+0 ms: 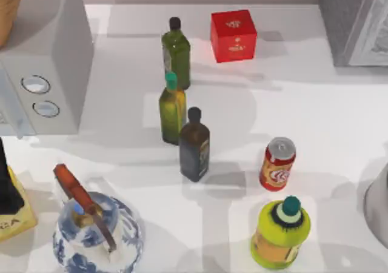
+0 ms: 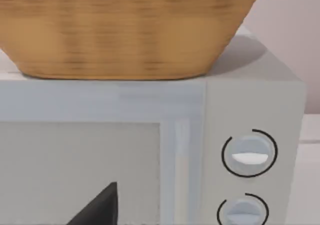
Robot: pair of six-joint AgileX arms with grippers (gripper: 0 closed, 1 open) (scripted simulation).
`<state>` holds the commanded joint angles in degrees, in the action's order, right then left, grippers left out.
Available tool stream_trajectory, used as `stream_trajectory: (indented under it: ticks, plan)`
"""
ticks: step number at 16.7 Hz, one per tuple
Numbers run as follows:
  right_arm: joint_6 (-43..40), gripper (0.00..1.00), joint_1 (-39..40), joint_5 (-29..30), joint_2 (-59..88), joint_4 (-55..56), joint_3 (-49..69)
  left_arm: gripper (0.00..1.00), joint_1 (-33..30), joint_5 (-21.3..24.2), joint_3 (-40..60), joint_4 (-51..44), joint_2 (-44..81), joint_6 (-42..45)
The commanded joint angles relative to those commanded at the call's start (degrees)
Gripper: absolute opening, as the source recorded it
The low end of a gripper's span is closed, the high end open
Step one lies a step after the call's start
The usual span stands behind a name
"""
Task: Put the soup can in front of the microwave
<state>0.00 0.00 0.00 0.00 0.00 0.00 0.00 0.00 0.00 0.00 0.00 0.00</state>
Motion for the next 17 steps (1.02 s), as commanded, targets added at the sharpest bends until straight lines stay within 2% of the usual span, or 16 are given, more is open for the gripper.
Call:
stream_trajectory:
  ticks: [4, 8, 12, 17]
  plan:
    - [0.00, 1.00, 0.00, 0.00, 0.00, 0.00, 0.00, 1.00, -0.93, 0.02, 1.72, -1.05, 1.66, -0.09]
    - [0.00, 1.00, 0.00, 0.00, 0.00, 0.00, 0.00, 1.00, -5.83, -0.09, 12.34, -7.41, 11.99, -0.65]
    - [0.00, 1.00, 0.00, 0.00, 0.00, 0.00, 0.00, 1.00, -13.58, -0.25, 32.17, -19.18, 31.82, -1.63]
    - [0.00, 1.00, 0.00, 0.00, 0.00, 0.00, 0.00, 1.00, -25.49, 0.19, 63.70, -39.51, 66.17, -3.29]
